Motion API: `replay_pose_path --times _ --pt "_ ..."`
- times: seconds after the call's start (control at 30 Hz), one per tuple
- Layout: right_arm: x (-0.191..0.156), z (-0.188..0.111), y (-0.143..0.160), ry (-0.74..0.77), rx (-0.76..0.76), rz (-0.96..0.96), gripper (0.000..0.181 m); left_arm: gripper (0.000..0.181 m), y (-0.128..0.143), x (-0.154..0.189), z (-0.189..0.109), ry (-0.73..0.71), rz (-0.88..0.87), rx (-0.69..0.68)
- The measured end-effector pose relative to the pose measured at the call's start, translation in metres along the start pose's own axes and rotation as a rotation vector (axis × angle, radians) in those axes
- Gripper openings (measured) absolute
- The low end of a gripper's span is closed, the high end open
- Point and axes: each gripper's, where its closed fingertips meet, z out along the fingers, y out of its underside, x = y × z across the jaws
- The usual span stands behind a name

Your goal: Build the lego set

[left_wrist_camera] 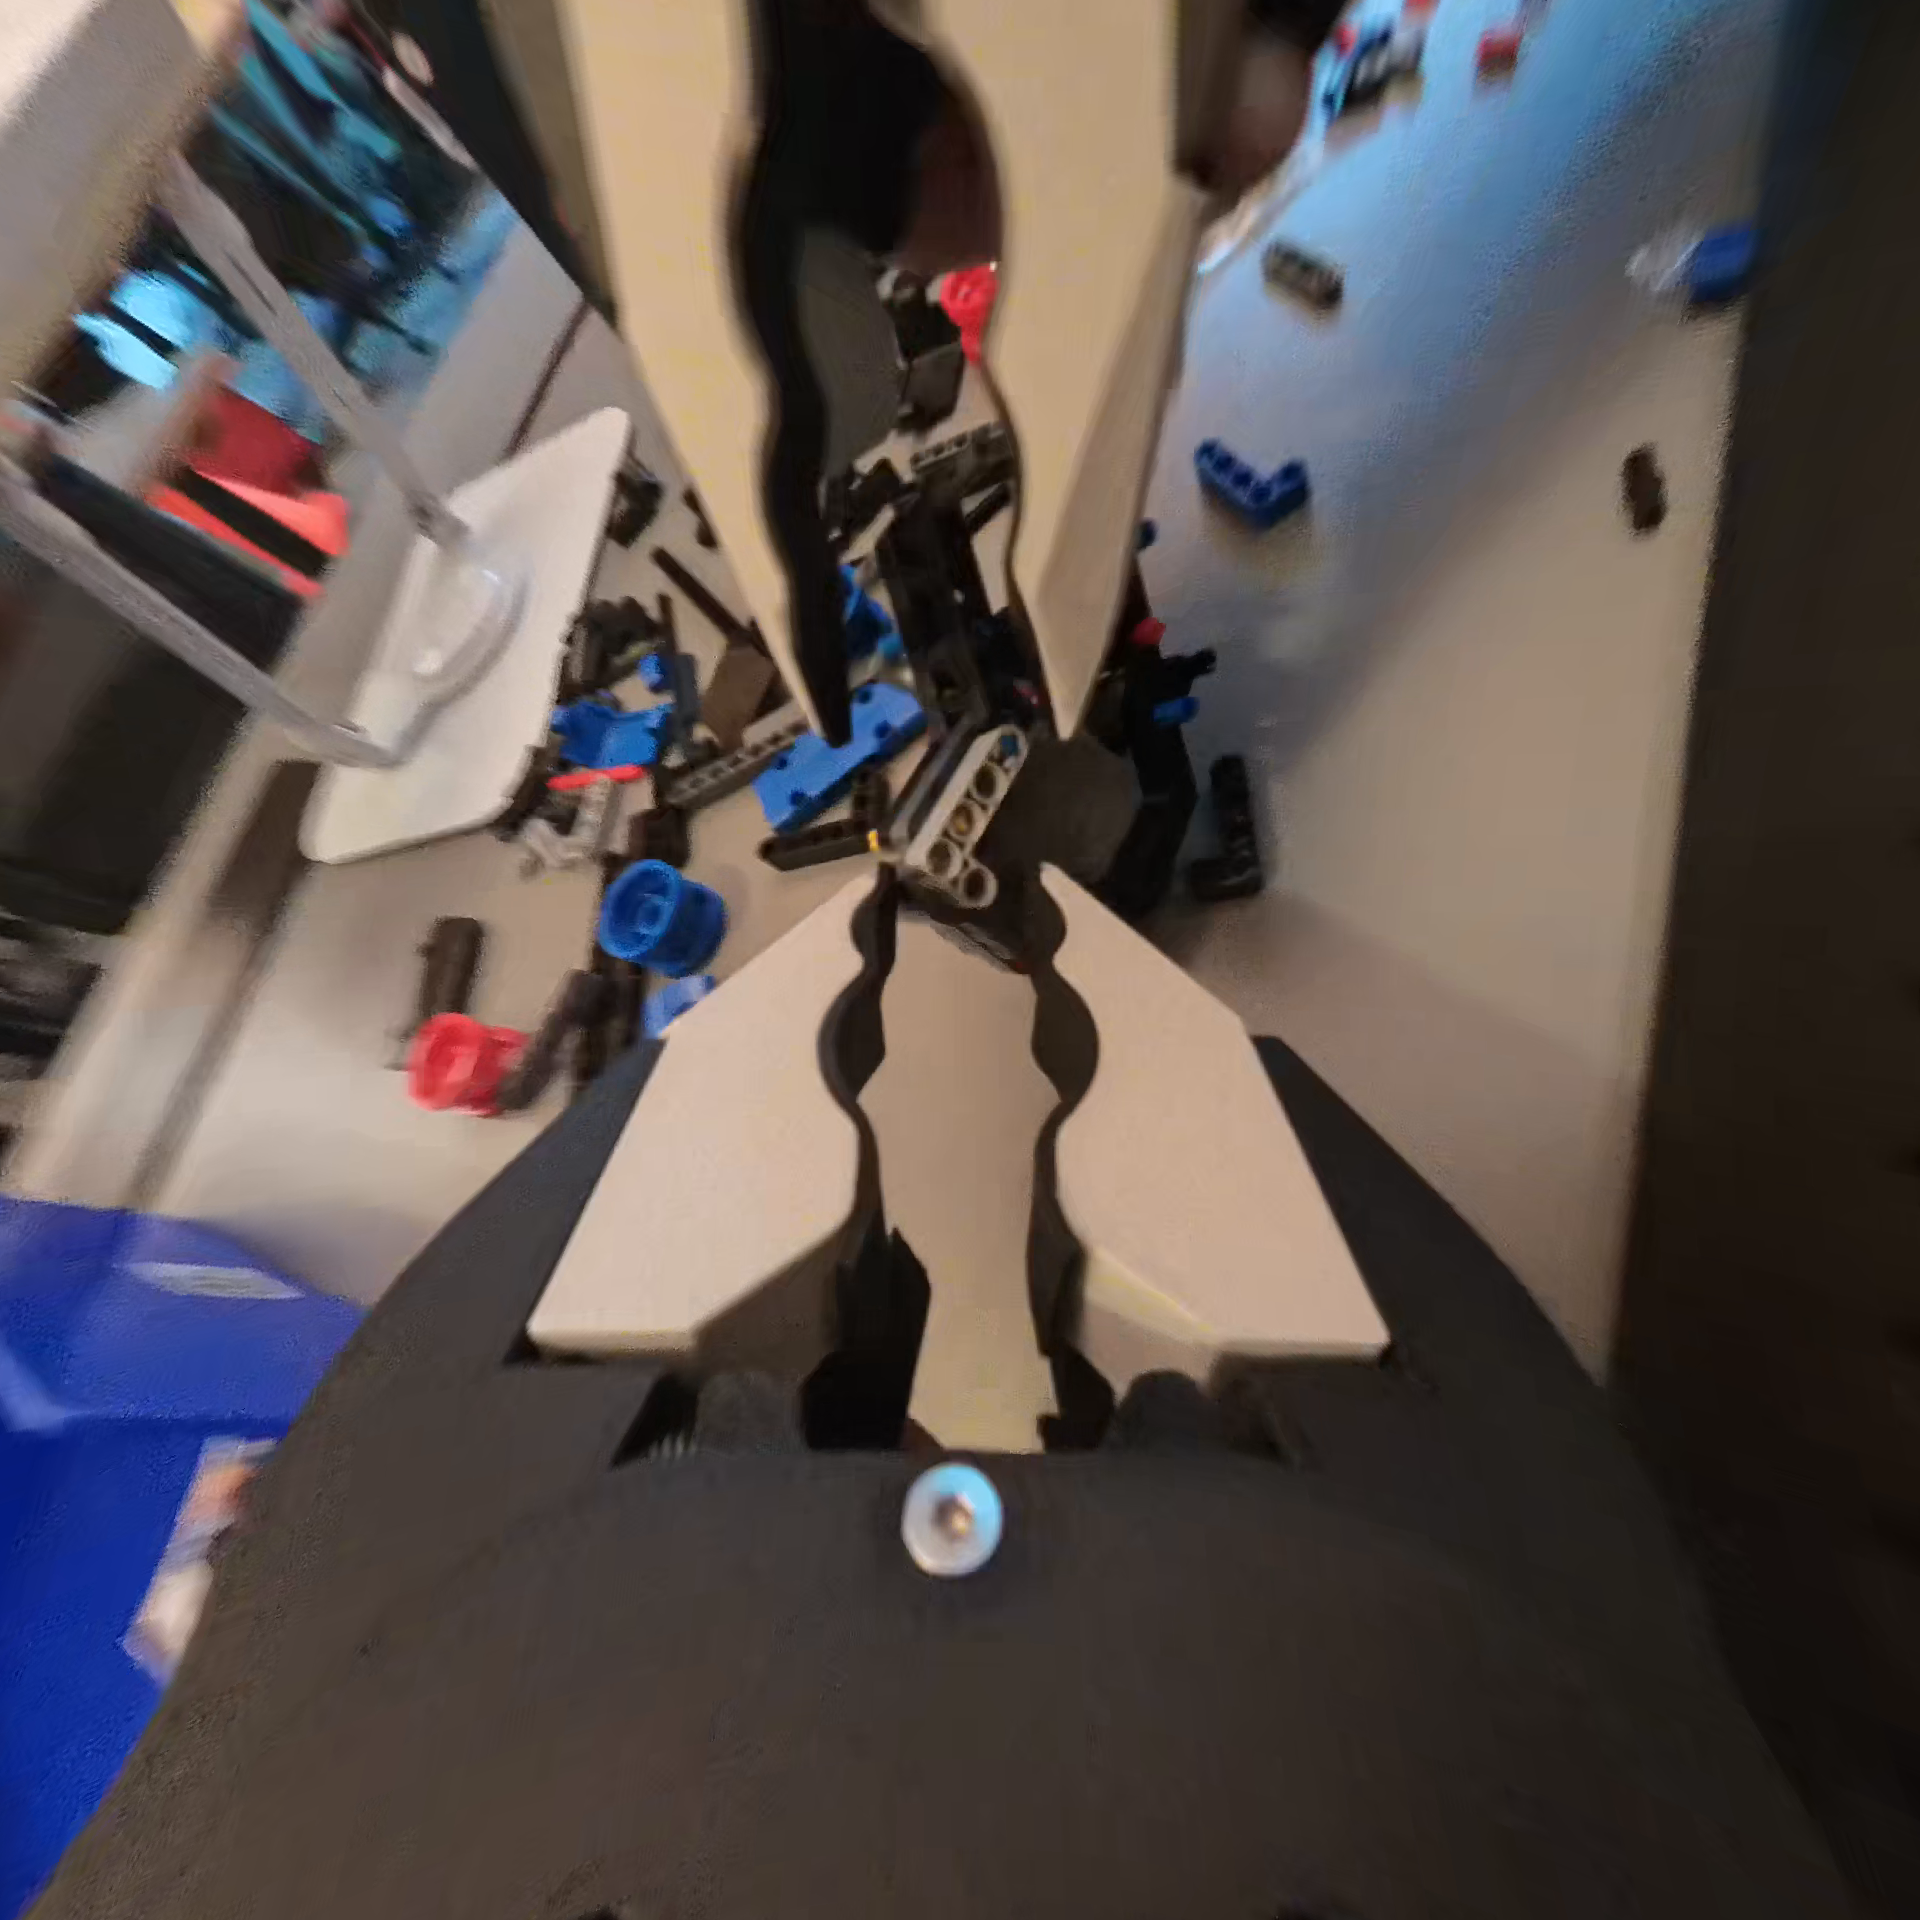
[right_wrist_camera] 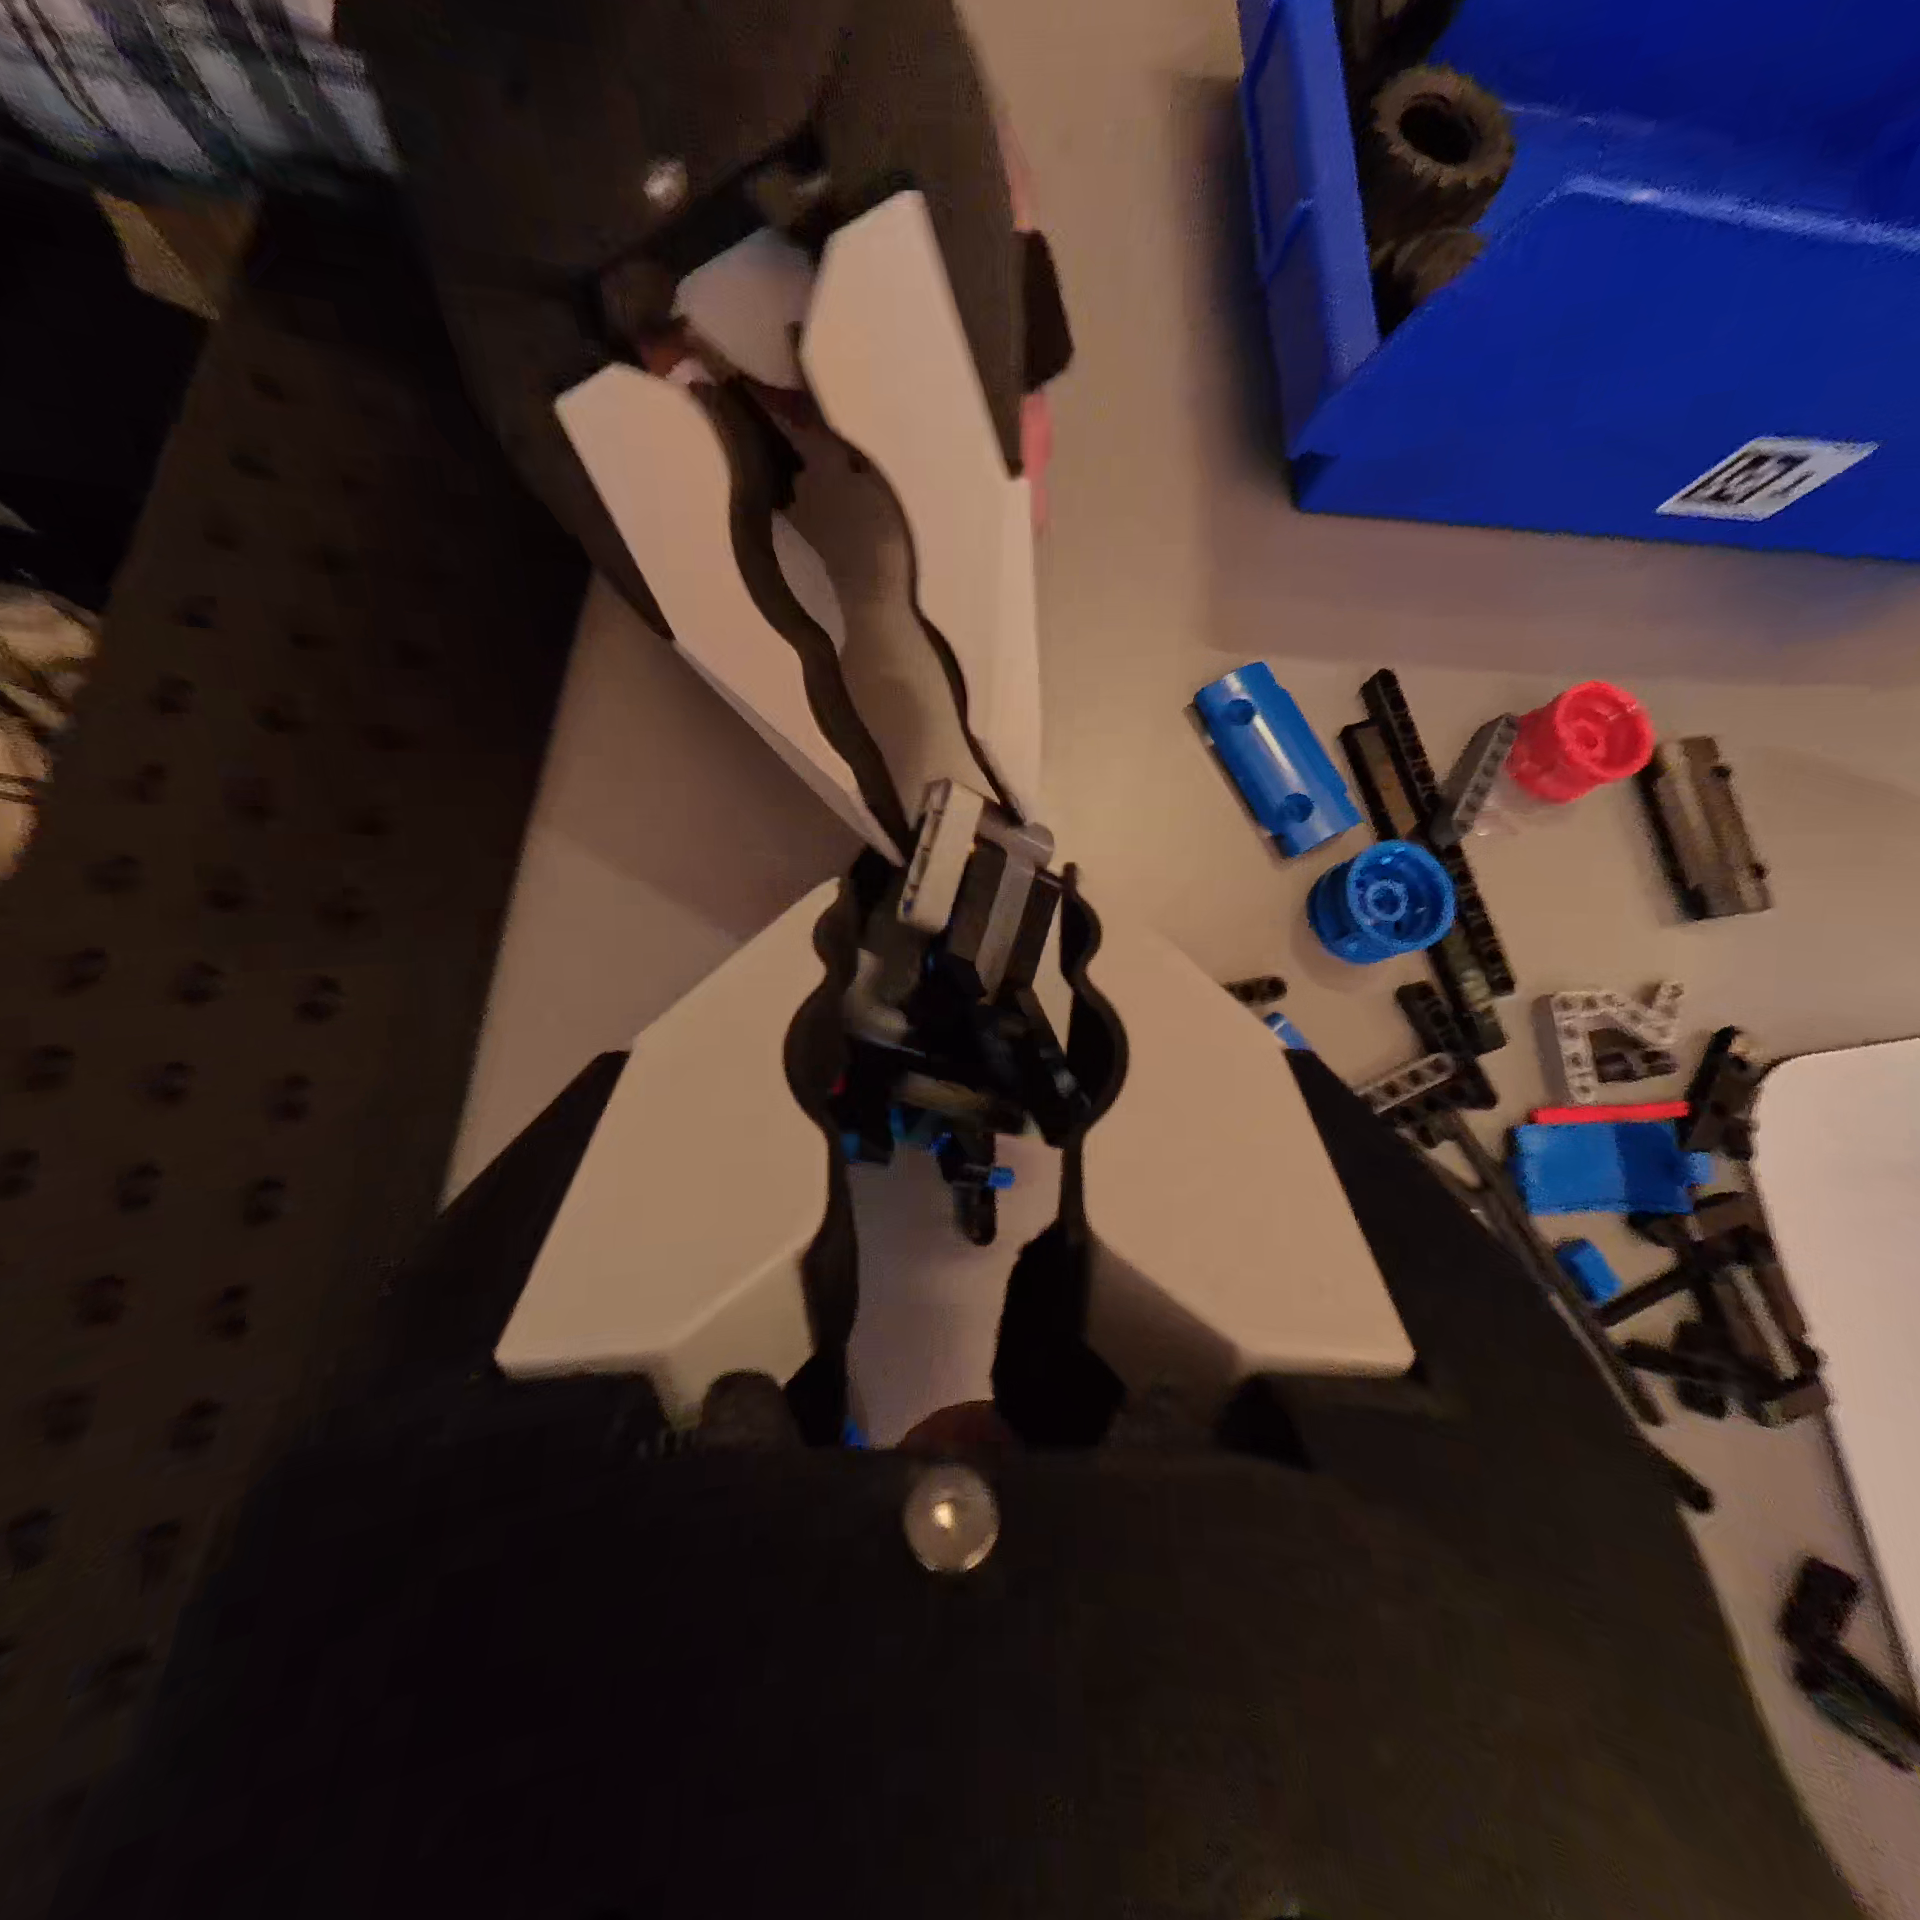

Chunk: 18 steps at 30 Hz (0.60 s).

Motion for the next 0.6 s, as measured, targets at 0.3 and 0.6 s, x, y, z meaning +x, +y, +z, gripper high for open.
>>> replay_pose_path --times 0.3,0.6 --pt "-0.010 0.007 0.016 -0.088 -0.167 0.065 0.036 0.020 -0.003 0.011 0.000 -0.168 0.307 -0.112" --pt "-0.012 0.007 0.019 -0.094 -0.223 0.090 0.042 0.047 -0.012 0.007 -0.004 0.105 -0.073 0.014"
